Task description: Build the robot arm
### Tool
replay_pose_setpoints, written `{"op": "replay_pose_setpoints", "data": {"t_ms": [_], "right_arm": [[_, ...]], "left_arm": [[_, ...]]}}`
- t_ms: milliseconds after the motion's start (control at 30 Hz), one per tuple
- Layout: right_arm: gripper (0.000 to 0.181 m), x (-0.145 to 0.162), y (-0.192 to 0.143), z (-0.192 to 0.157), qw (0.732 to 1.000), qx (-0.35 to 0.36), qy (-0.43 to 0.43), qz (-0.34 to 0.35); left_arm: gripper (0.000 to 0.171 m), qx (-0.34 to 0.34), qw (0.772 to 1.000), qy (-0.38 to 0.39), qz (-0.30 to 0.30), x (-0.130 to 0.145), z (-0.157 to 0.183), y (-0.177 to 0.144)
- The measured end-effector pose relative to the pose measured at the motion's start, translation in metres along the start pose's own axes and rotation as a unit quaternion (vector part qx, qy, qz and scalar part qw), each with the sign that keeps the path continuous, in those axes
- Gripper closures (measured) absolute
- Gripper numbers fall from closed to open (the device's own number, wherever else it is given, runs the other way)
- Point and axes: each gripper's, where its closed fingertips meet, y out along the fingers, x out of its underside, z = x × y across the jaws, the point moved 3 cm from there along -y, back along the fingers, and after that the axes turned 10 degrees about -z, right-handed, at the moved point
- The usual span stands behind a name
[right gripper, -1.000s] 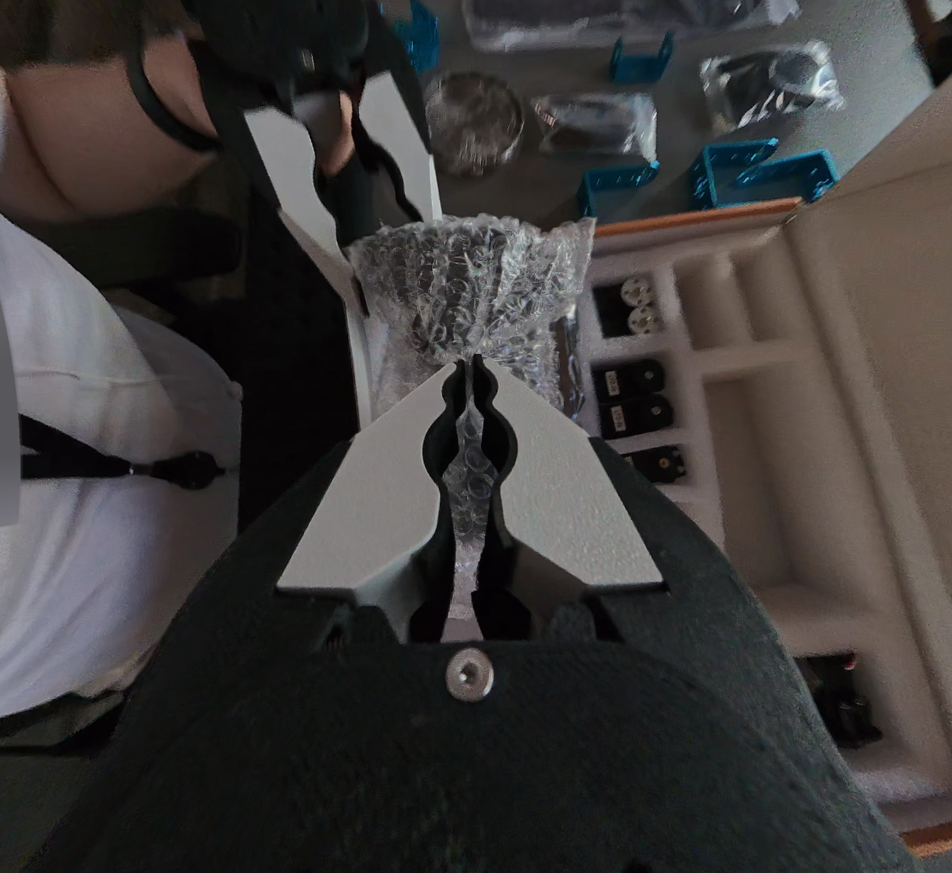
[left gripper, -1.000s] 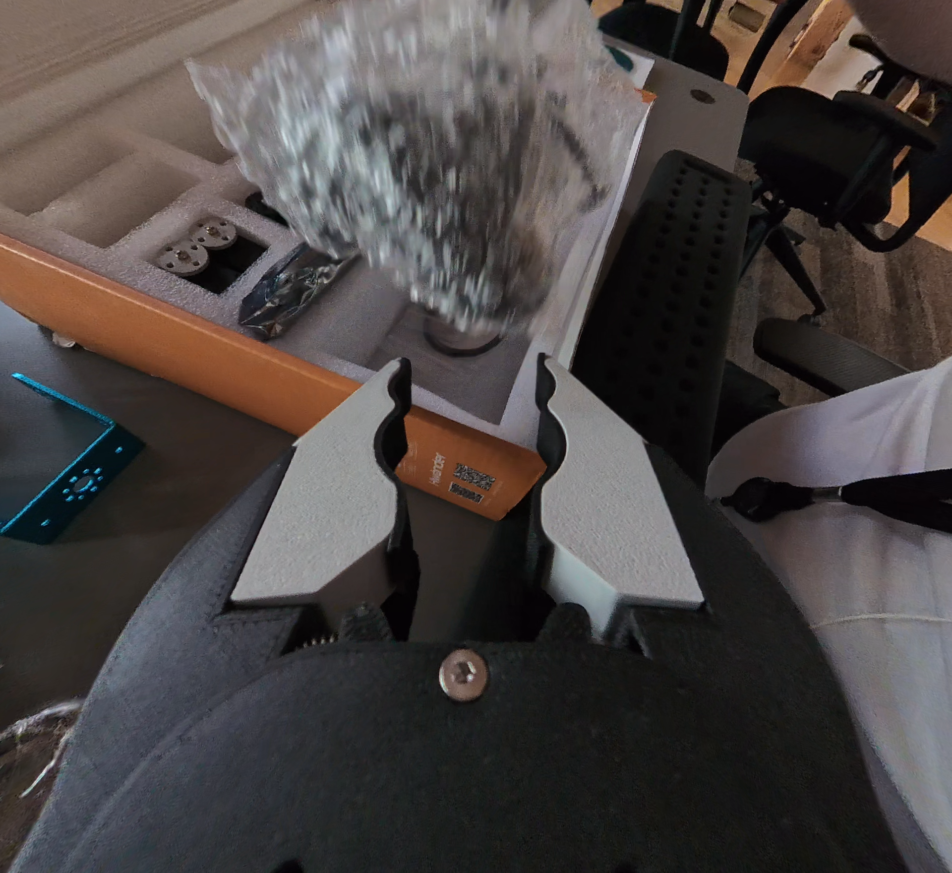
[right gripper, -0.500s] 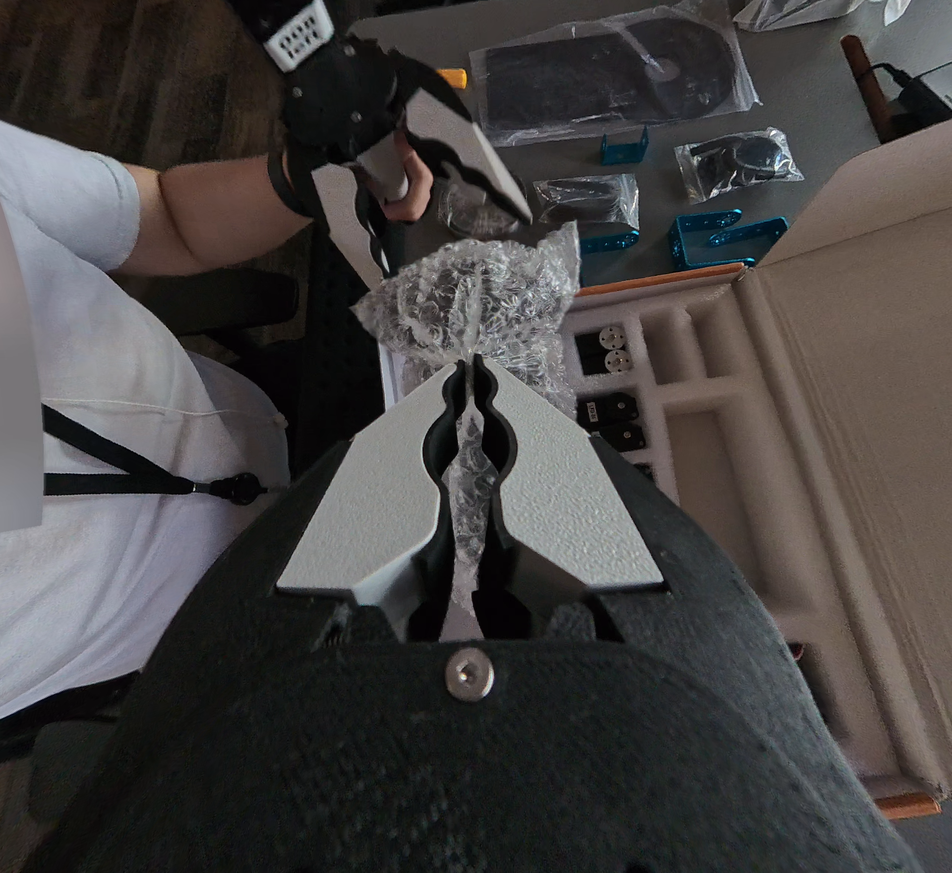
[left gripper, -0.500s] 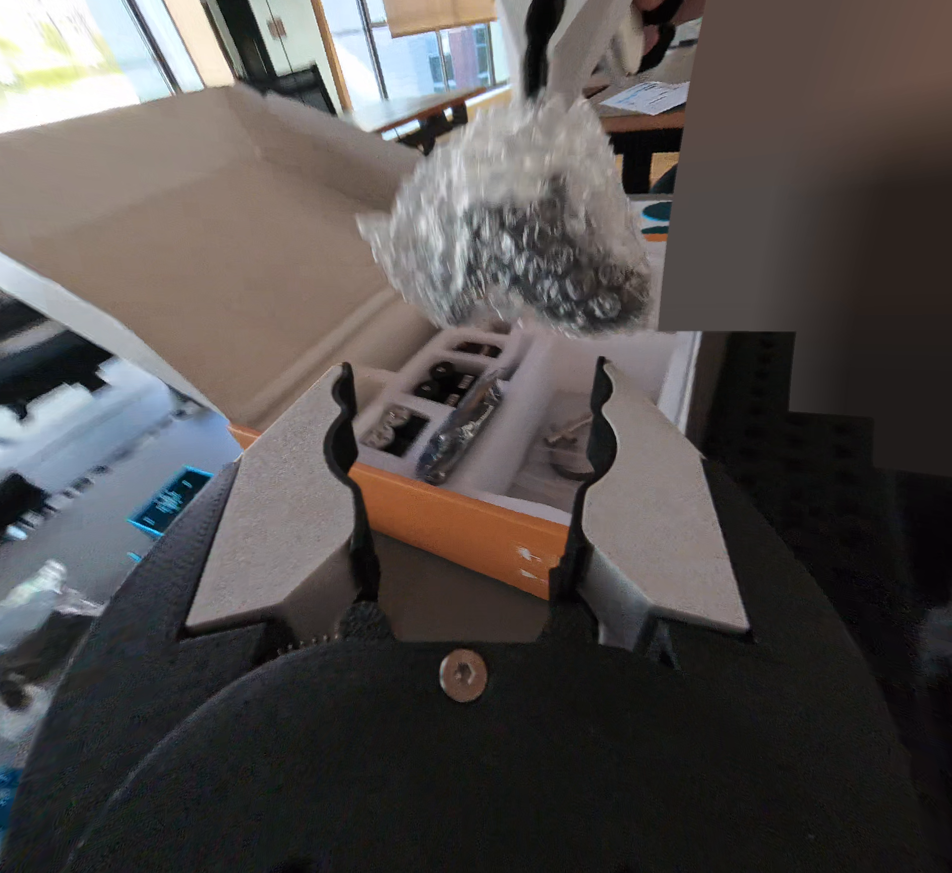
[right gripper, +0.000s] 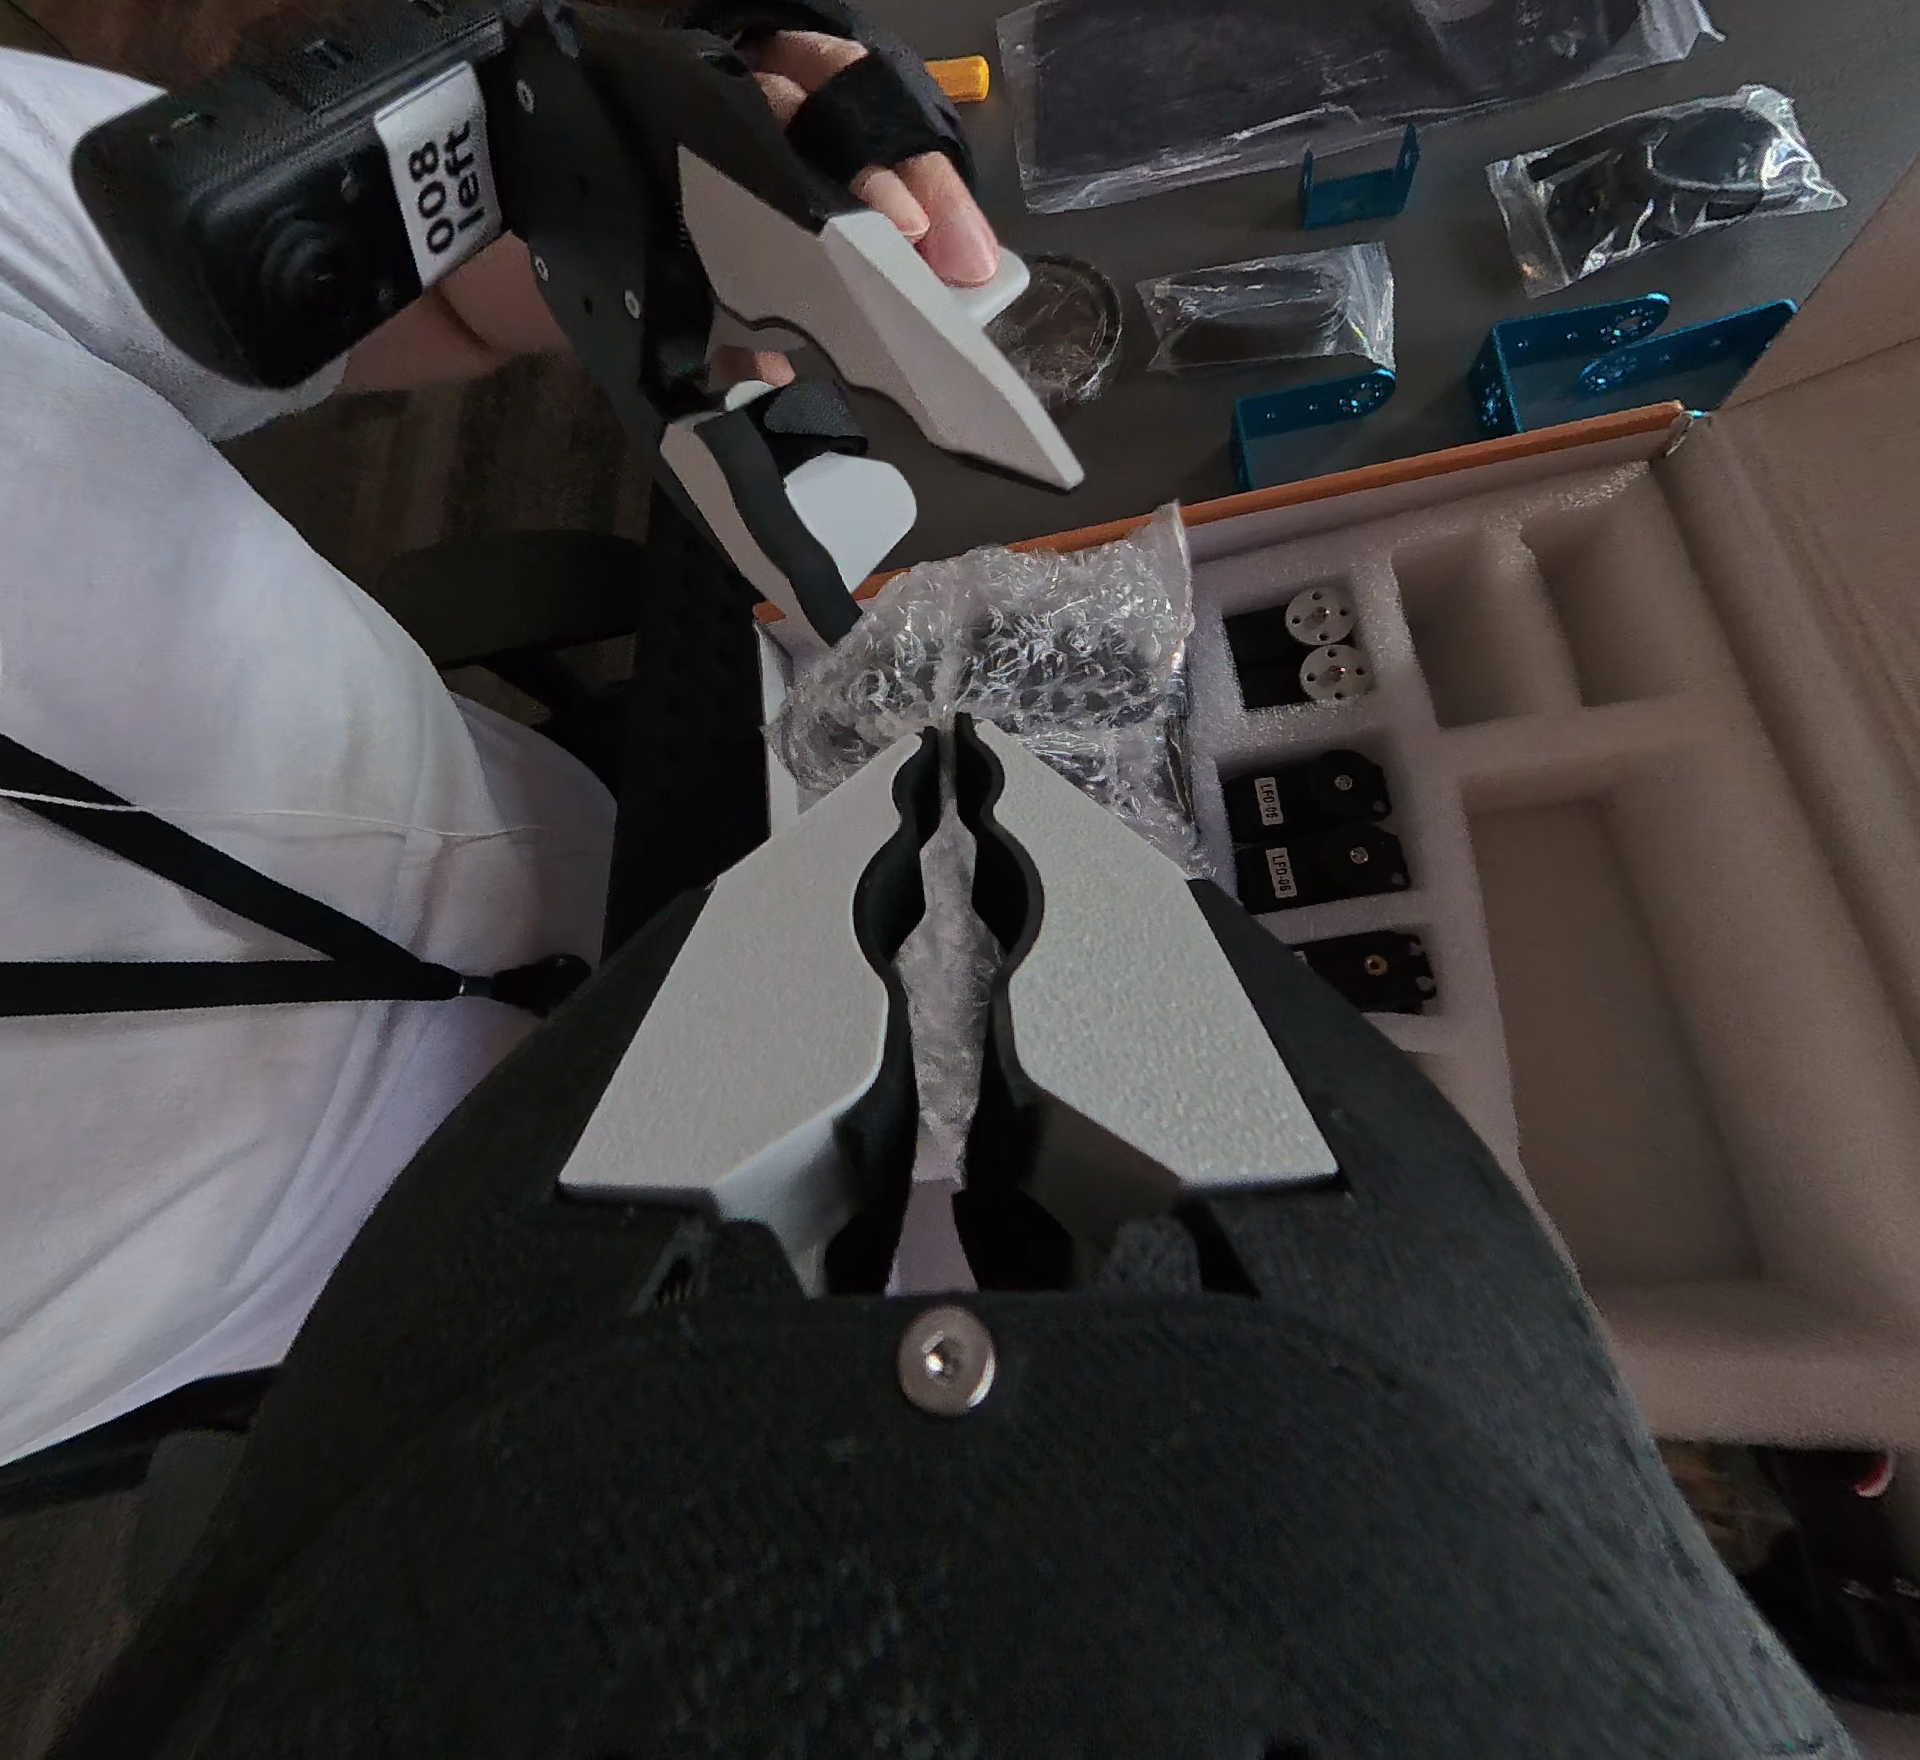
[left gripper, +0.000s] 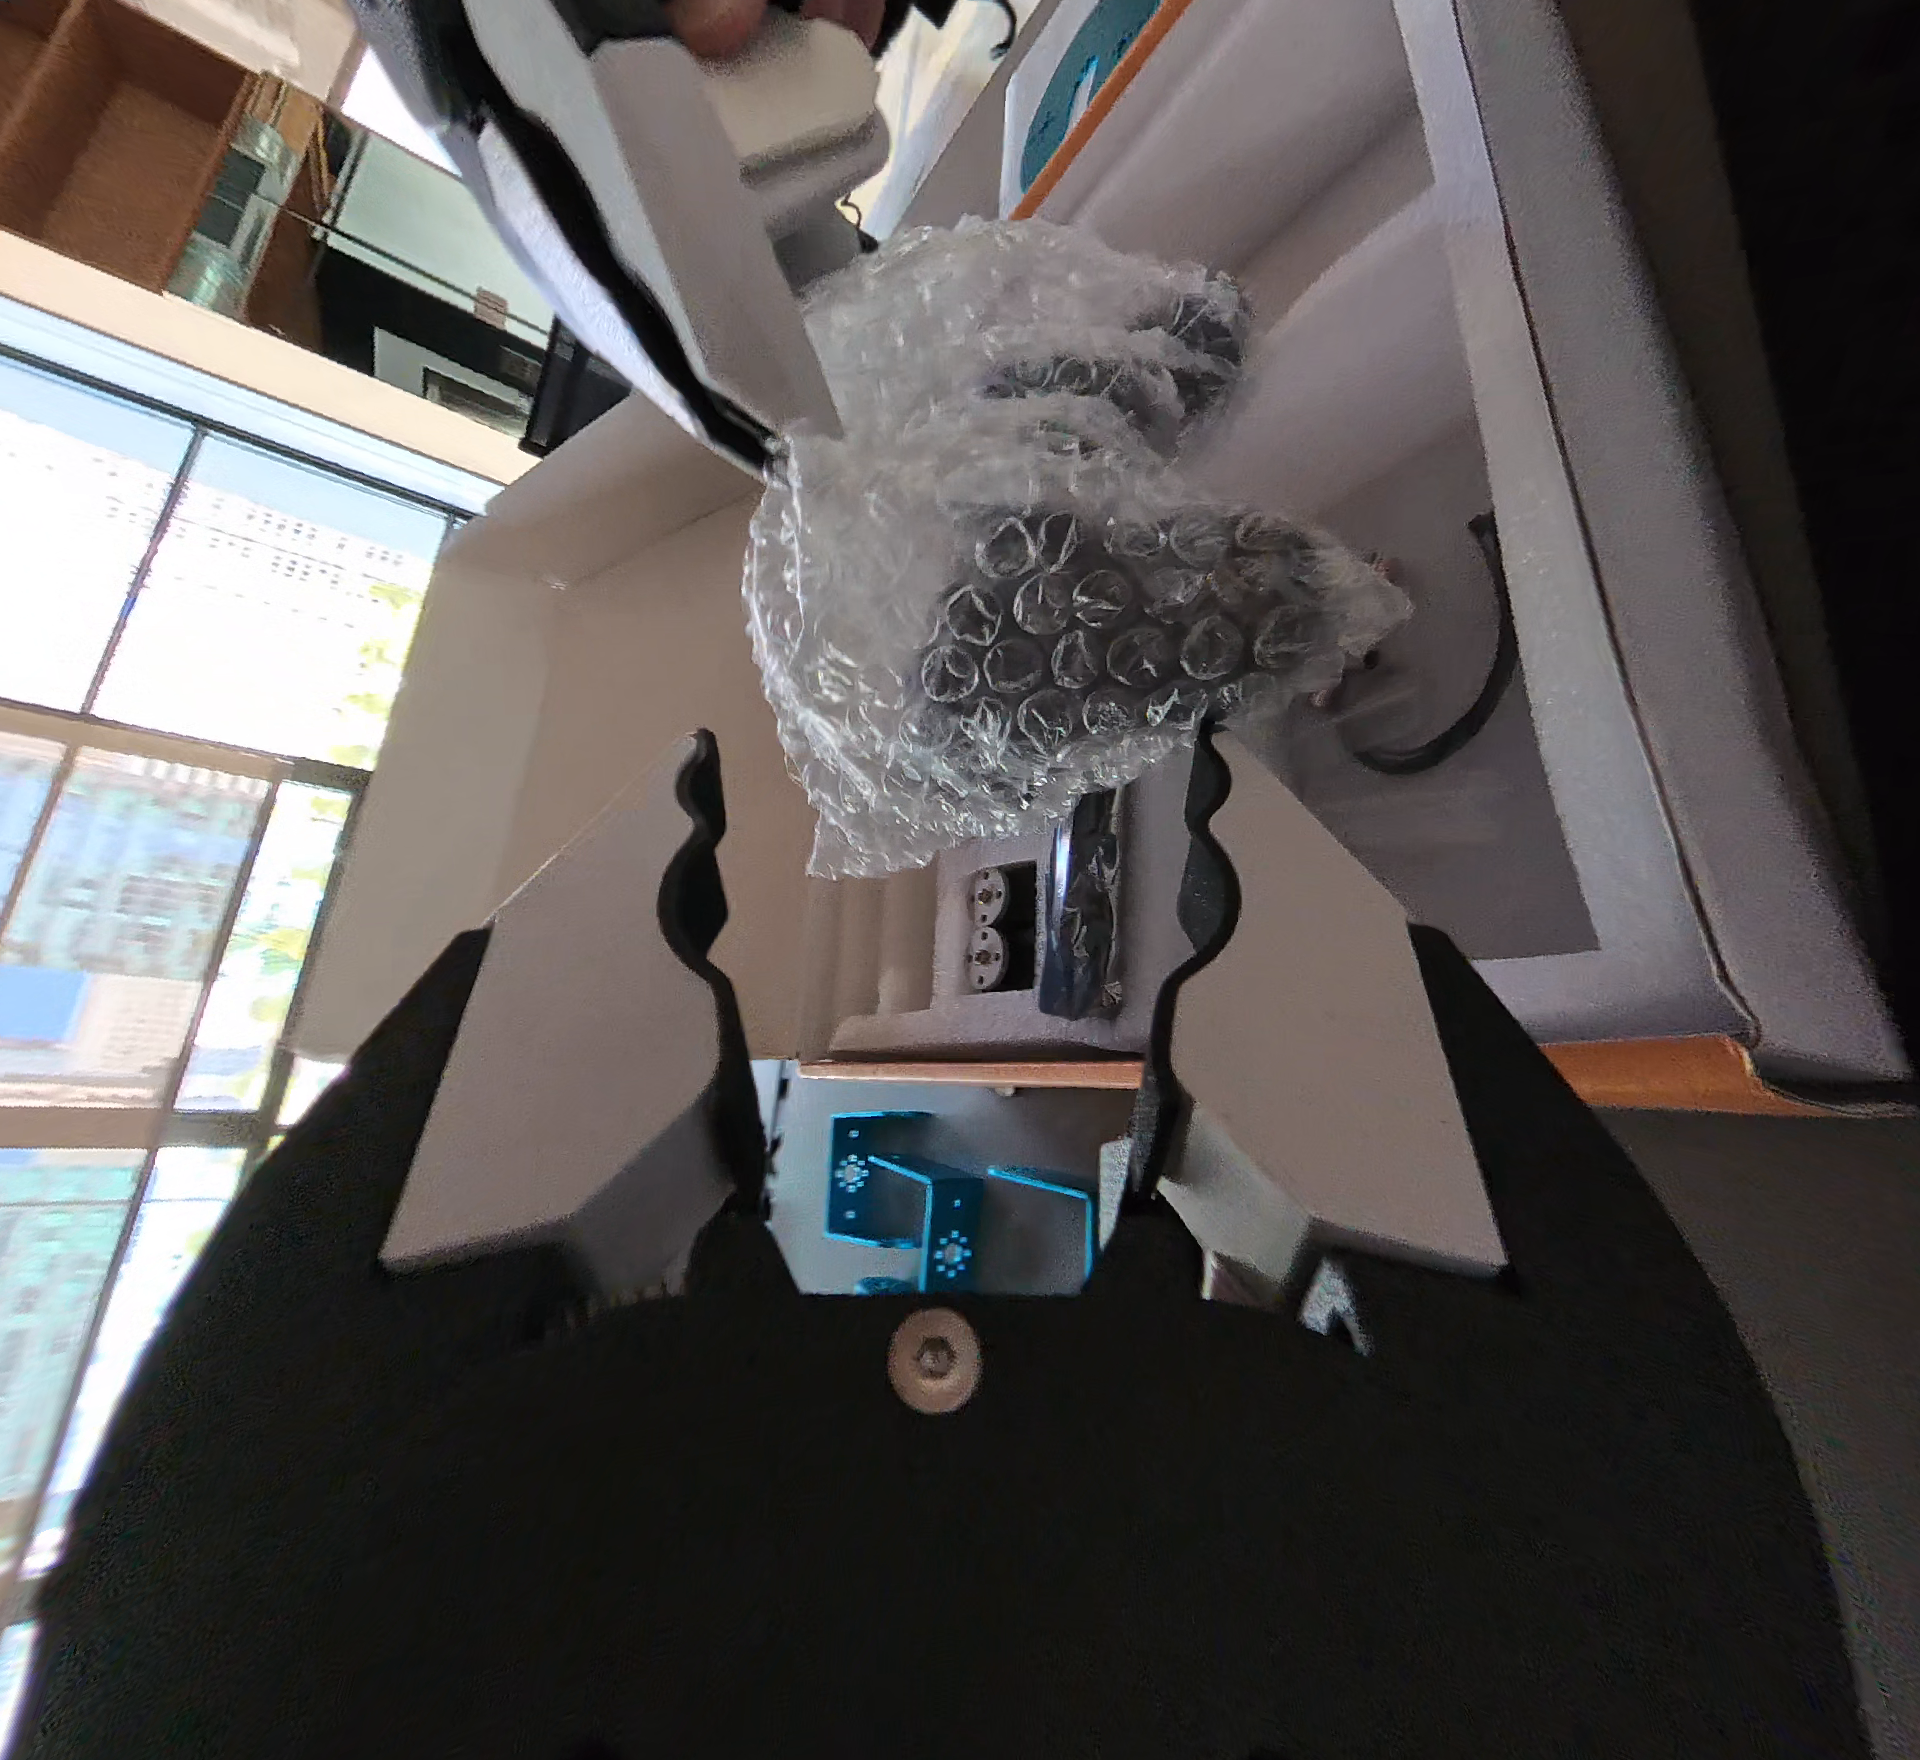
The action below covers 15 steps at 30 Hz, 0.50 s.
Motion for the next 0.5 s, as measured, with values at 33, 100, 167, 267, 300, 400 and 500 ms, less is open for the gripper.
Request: {"op": "replay_pose_setpoints", "data": {"t_ms": [33, 100, 167, 267, 300, 400, 500], "right_arm": [[0.181, 0.0, 0.001, 0.001, 1.0, -0.004, 0.001, -0.005], [0.18, 0.001, 0.002, 0.005, 1.0, -0.016, 0.006, -0.009], [0.181, 0.003, 0.003, 0.007, 0.999, -0.045, 0.018, -0.004], [0.181, 0.004, 0.003, 0.013, 0.996, -0.085, 0.034, 0.014], [0.181, 0.004, 0.003, 0.014, 0.994, -0.096, 0.038, 0.02], [0.181, 0.005, 0.003, 0.02, 0.993, -0.107, 0.033, 0.033], [0.181, 0.005, 0.004, 0.023, 0.991, -0.12, 0.03, 0.042]], "left_arm": [[0.082, -0.004, 1.0, 0.016, -0.005, -0.001, 0.001, 0.001], [0.08, -0.003, 0.999, 0.031, -0.009, -0.003, 0.002, 0.005], [0.08, 0.001, 0.999, 0.04, -0.007, -0.001, 0.002, 0.007], [0.084, -0.005, 0.996, 0.081, -0.027, 0.01, -0.001, 0.012], [0.085, -0.006, 0.995, 0.091, -0.031, 0.013, -0.002, 0.014], [0.083, -0.011, 0.991, 0.128, -0.032, 0.014, -0.002, 0.02], [0.077, -0.037, 0.981, 0.187, -0.038, 0.011, -0.001, 0.029]]}}
